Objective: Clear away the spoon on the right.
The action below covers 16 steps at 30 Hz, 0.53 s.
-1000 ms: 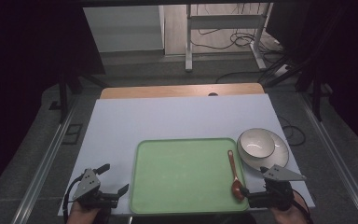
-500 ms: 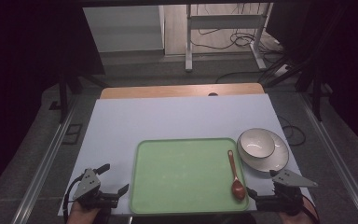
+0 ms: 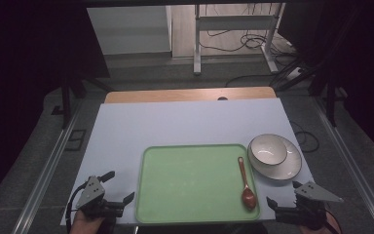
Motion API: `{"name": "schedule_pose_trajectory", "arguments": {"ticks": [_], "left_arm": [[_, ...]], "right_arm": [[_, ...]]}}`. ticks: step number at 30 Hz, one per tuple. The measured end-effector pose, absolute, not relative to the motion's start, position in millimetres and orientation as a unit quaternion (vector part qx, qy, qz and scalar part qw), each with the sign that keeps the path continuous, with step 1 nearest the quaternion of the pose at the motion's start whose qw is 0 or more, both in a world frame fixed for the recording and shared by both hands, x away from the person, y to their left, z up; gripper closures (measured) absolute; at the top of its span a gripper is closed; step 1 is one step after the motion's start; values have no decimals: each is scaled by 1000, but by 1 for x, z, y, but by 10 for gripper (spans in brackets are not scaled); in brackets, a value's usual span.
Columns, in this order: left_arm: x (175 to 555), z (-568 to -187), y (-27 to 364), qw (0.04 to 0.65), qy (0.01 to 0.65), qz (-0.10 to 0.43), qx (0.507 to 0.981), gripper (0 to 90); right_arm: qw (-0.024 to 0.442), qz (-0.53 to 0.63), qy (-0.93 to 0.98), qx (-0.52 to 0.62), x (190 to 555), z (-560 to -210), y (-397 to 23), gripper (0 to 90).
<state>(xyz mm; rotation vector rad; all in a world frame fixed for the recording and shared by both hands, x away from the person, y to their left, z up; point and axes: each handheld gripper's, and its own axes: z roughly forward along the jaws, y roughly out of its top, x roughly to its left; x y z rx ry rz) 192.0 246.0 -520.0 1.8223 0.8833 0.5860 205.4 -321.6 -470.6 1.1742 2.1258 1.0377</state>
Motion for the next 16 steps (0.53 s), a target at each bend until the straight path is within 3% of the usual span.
{"name": "schedule_pose_trajectory", "arguments": {"ticks": [16], "left_arm": [[192,-520,246,493,366,241,752,16]], "right_arm": [[231,371,770,464,205,-488,-344,0]]}}
